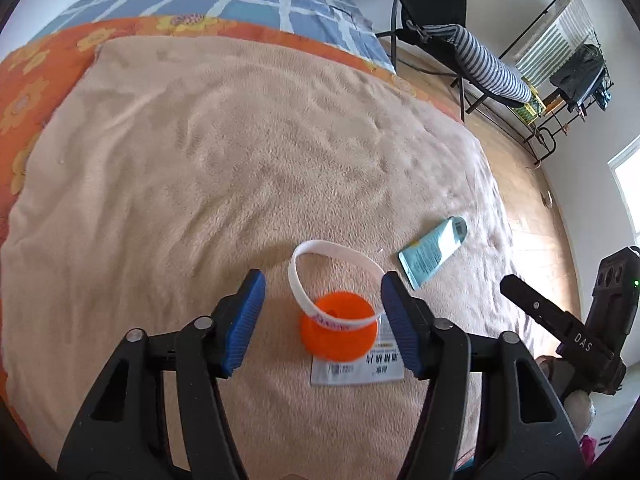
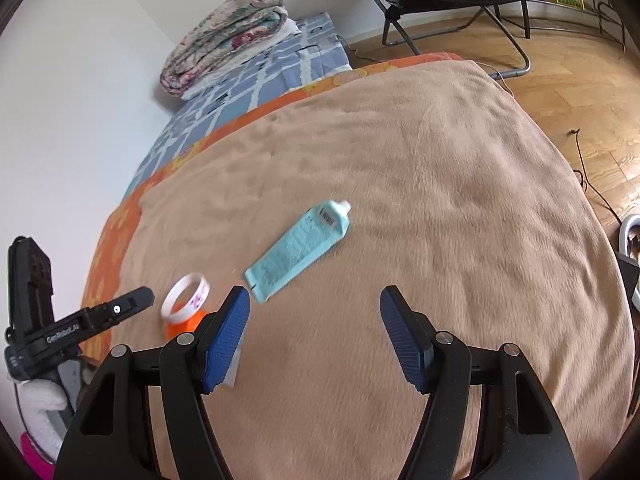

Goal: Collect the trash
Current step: 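Grasp the white band on the orange cap with the left tool while the right tool grasps the blue tube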

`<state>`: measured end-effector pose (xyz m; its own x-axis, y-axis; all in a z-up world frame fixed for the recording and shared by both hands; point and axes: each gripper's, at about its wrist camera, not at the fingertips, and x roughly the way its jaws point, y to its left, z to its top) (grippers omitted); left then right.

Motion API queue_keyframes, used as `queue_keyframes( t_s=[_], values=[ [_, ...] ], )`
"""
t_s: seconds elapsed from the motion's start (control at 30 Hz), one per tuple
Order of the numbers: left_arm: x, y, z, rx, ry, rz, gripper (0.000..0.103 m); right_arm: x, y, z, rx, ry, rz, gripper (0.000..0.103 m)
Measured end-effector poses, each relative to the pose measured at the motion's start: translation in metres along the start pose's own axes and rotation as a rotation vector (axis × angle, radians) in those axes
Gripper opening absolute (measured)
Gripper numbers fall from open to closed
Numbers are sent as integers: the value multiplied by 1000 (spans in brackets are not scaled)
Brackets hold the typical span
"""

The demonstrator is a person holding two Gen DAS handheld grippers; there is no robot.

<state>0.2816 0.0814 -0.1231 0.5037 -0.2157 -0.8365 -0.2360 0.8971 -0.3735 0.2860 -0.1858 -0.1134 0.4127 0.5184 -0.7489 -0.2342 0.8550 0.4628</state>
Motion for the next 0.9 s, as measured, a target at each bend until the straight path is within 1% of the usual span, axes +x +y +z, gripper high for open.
queue_keyframes(
  t_s=[0.33, 0.4, 0.47, 0.53, 0.6, 0.7, 0.73, 0.77, 0.83, 0.9],
  values=[
    [18, 4, 5, 5, 30, 4, 56, 33, -10, 20, 58, 4, 33, 67],
    [21, 3, 6, 15, 36, 8, 50, 39, -12, 23, 72, 5, 38, 67],
    [23, 3, 6, 19, 39, 7, 50, 45, -13, 26, 87, 4, 42, 61],
    [25, 1, 7, 23, 41, 7, 49, 52, -13, 28, 96, 4, 41, 58],
    [28, 0, 7, 29, 47, 5, 41, 59, -13, 30, 97, 6, 28, 53],
    [31, -4, 7, 46, 42, 20, 40, 64, -9, 33, 77, -15, -16, 41],
    [32, -4, 6, 49, 39, 23, 37, 65, -8, 33, 70, -17, -27, 30],
    [33, -5, 7, 50, 40, 25, 33, 66, -7, 34, 65, -17, -36, 24],
    [34, -6, 7, 54, 37, 30, 31, 66, -9, 36, 68, -29, -29, 21],
    [33, -8, 6, 72, 27, 41, 13, 63, -11, 36, 72, -39, -22, 17]
  ],
)
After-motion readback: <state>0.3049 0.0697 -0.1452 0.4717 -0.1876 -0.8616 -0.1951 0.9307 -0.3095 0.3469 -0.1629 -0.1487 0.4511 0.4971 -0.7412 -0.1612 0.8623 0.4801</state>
